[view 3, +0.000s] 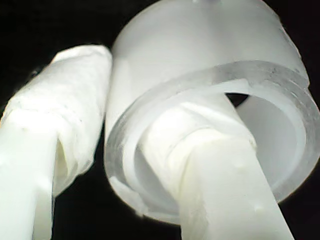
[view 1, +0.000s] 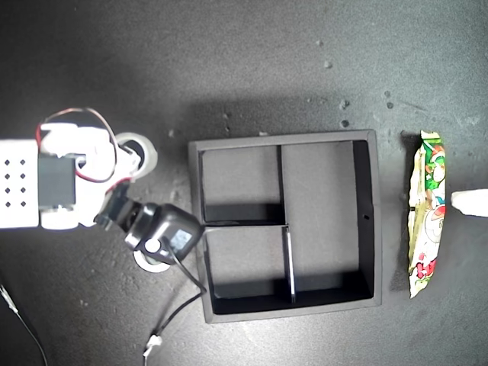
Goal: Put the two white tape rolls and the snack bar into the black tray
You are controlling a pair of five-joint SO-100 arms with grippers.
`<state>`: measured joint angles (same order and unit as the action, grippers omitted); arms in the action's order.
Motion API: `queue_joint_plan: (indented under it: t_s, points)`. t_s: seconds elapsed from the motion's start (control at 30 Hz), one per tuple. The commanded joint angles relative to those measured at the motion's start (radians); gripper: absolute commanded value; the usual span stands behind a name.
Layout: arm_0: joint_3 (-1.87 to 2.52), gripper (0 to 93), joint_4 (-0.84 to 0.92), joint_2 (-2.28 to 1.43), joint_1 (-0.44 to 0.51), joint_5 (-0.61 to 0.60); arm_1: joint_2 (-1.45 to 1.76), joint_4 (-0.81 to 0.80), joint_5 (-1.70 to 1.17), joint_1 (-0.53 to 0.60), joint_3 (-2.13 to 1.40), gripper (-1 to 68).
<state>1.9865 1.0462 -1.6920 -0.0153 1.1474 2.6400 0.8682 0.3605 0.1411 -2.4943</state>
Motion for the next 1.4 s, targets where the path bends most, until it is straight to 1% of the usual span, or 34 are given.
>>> queue_joint_plan:
  t_s: [0.0,0.1,0.23,0.33,0.47,0.6,0.67,0.73,0.77,0.8,0.83,1.0,1.2,1.3,1.37]
  points:
    - [-0.084,0.3,0.071,-0.121,-0.012,-0.037,-0.247,0.114,0.015,0.023,0.167,22.6]
    - [-0.227,0.3,0.222,-0.146,-0.002,-0.078,-0.400,0.178,0.064,0.034,0.202,22.1]
    - [-0.437,0.3,0.365,-0.121,0.018,-0.127,-0.434,0.152,0.114,0.060,0.161,22.3]
    - [-0.571,0.3,0.405,-0.066,0.031,-0.155,-0.469,0.094,0.129,0.078,0.144,22.4]
    - [-0.726,0.3,0.416,0.038,0.051,-0.176,-0.653,0.014,0.129,0.081,0.201,23.1]
    - [-0.910,0.3,0.477,0.176,0.077,-0.176,-0.798,-0.043,0.124,0.069,0.258,22.5]
    - [-1.034,0.3,0.531,0.265,0.098,-0.176,-0.821,-0.086,0.126,0.055,0.244,18.6]
    - [-1.147,0.3,0.584,0.351,0.114,-0.176,-0.821,-0.123,0.130,0.037,0.218,11.3]
    - [-1.197,0.3,0.612,0.391,0.117,-0.176,-0.821,-0.127,0.133,0.029,0.216,6.4]
    - [-1.239,0.3,0.641,0.426,0.120,-0.173,-0.821,-0.124,0.133,0.023,0.219,3.1]
    - [-1.266,0.3,0.663,0.449,0.120,-0.167,-0.821,-0.104,0.135,0.018,0.235,0.0]
    - [-1.281,0.3,0.703,0.479,0.114,-0.170,-0.807,0.078,0.138,-0.018,0.348,-0.2]
    - [-1.362,0.2,0.704,0.541,0.117,-0.183,-0.807,0.290,0.133,-0.109,0.592,-0.3]
    - [-1.536,0.2,0.744,0.650,0.123,-0.192,-0.810,0.333,0.110,-0.138,0.747,-0.4]
    - [-1.666,0.2,0.784,0.732,0.123,-0.202,-0.821,0.314,0.080,-0.141,0.834,-0.4]
